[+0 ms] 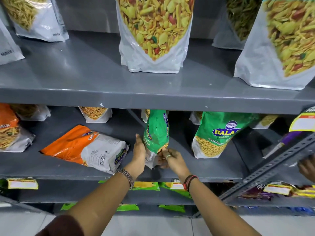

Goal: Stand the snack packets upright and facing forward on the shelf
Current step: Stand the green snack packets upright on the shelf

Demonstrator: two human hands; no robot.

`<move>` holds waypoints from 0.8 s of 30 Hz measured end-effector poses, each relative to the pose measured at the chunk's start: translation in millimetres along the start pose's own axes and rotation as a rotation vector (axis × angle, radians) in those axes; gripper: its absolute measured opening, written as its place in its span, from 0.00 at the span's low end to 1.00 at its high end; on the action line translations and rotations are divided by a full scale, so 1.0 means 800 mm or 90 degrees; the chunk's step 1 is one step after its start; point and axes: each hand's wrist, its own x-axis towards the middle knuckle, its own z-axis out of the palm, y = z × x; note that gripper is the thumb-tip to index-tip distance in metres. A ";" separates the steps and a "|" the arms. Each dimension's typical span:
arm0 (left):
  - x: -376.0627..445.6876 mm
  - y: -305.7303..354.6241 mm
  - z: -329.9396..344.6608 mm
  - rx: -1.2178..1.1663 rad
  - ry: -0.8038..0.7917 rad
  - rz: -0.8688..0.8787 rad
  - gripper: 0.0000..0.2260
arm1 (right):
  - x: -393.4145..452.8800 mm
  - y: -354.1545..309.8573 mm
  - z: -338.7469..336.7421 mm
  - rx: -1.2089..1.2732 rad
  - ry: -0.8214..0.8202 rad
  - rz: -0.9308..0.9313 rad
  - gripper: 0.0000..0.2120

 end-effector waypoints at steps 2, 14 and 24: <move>-0.017 -0.010 -0.013 0.013 0.031 0.013 0.28 | 0.004 0.005 -0.016 -0.032 0.055 -0.004 0.13; -0.110 -0.062 -0.008 0.109 -0.069 0.046 0.27 | 0.099 -0.064 -0.018 0.090 -0.031 0.063 0.45; -0.049 -0.019 -0.006 -0.070 -0.041 0.062 0.31 | 0.033 -0.030 -0.030 0.172 -0.027 -0.004 0.37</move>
